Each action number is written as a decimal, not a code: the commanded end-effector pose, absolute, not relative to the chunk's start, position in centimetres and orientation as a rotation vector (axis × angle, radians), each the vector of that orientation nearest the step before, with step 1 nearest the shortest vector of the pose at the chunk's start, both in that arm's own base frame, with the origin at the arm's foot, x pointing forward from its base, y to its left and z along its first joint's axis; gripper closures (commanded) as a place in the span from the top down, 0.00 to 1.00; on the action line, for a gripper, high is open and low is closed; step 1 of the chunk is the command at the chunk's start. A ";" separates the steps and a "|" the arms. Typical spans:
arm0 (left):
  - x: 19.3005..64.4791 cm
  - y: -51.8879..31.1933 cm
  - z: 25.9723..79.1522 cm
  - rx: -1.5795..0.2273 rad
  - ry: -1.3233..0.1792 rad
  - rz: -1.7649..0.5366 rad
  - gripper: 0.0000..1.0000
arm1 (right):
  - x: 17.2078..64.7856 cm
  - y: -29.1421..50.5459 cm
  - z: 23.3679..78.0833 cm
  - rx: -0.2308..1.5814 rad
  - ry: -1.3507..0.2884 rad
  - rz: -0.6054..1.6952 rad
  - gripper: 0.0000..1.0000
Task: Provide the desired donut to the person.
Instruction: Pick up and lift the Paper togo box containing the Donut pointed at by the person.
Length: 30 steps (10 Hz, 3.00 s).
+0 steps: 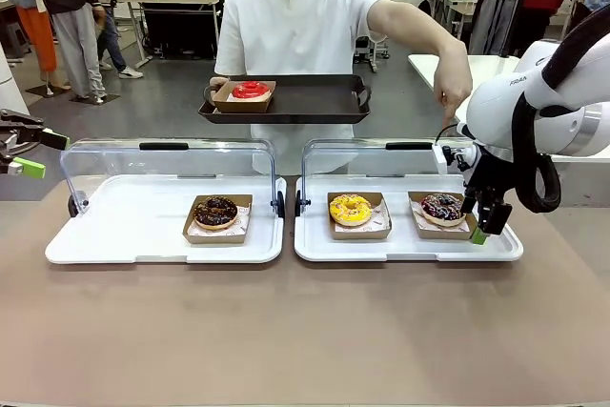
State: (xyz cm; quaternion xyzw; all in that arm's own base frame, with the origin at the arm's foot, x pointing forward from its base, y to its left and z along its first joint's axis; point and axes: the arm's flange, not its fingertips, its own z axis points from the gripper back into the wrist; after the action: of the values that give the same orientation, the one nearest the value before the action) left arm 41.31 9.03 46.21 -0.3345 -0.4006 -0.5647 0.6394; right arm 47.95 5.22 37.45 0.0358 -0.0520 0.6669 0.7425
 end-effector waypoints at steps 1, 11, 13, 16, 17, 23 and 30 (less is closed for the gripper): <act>41.2 9.1 46.3 -0.763 -0.917 -1.289 1.00 | 47.5 5.0 37.6 0.070 -0.110 1.470 1.00; 41.2 9.1 46.3 -0.763 -0.917 -1.289 1.00 | 51.0 4.3 34.6 0.036 -0.122 1.501 1.00; 41.2 9.1 46.3 -0.763 -0.917 -1.289 1.00 | 51.7 4.0 34.1 0.046 -0.124 1.495 1.00; 41.2 9.1 46.3 -0.763 -0.917 -1.289 1.00 | 52.2 3.7 33.8 0.053 -0.113 1.489 1.00; 41.2 9.1 46.3 -0.763 -0.917 -1.289 1.00 | 52.5 3.6 33.5 0.057 -0.104 1.484 1.00; 41.2 9.1 46.3 -0.763 -0.917 -1.289 1.00 | 52.8 3.5 32.8 0.075 -0.073 1.484 1.00; 41.2 9.1 46.3 -0.763 -0.917 -1.289 1.00 | 51.2 4.2 33.2 0.069 -0.079 1.536 1.00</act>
State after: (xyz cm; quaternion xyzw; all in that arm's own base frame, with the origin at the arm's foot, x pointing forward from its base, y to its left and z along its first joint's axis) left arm 41.31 9.03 46.21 -0.3345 -0.4006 -0.5647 0.6394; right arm 51.83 4.45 33.32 0.0314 -0.0411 0.6834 0.7282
